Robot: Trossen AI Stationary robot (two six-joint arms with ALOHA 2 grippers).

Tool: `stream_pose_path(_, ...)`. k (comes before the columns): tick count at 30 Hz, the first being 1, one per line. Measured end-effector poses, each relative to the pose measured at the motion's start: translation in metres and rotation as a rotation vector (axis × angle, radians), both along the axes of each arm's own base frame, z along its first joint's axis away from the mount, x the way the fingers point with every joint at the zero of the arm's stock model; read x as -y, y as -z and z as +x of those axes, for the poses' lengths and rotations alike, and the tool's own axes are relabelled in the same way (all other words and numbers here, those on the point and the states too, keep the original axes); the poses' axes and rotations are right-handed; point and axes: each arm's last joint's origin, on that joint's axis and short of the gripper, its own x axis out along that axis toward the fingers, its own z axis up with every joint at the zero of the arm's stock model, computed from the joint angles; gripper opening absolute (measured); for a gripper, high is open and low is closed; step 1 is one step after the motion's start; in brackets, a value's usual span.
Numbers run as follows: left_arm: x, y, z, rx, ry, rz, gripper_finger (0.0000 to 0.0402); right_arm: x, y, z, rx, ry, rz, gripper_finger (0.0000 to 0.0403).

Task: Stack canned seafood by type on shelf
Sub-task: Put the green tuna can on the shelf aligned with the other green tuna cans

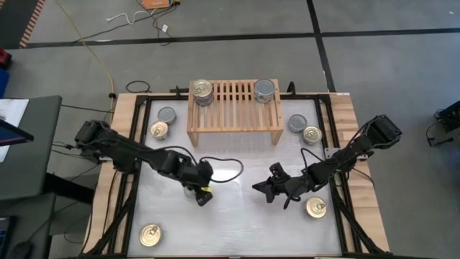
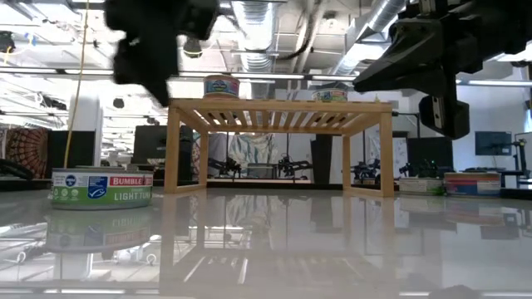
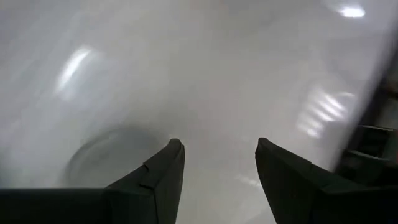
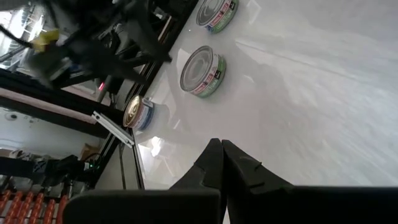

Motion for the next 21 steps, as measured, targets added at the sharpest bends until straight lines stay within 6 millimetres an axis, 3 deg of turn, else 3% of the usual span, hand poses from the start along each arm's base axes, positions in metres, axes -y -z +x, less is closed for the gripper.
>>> stream_pose_path(6, 0.009, 0.009, -0.026, -0.235, -0.074, 0.062, 0.0190, 0.001, 0.002, -0.001, -0.016, 0.001, -0.009, 0.0026)
stream_pose_path(14, 0.030, 0.031, -0.059, -0.322, -0.105, 0.035, 0.0190, 0.001, 0.003, -0.001, -0.030, 0.001, -0.017, 0.0026)
stream_pose_path(21, 0.029, 0.054, -0.079, -0.388, -0.158, 0.016, 0.0190, 0.004, 0.005, -0.001, -0.047, 0.011, -0.028, 0.0026)
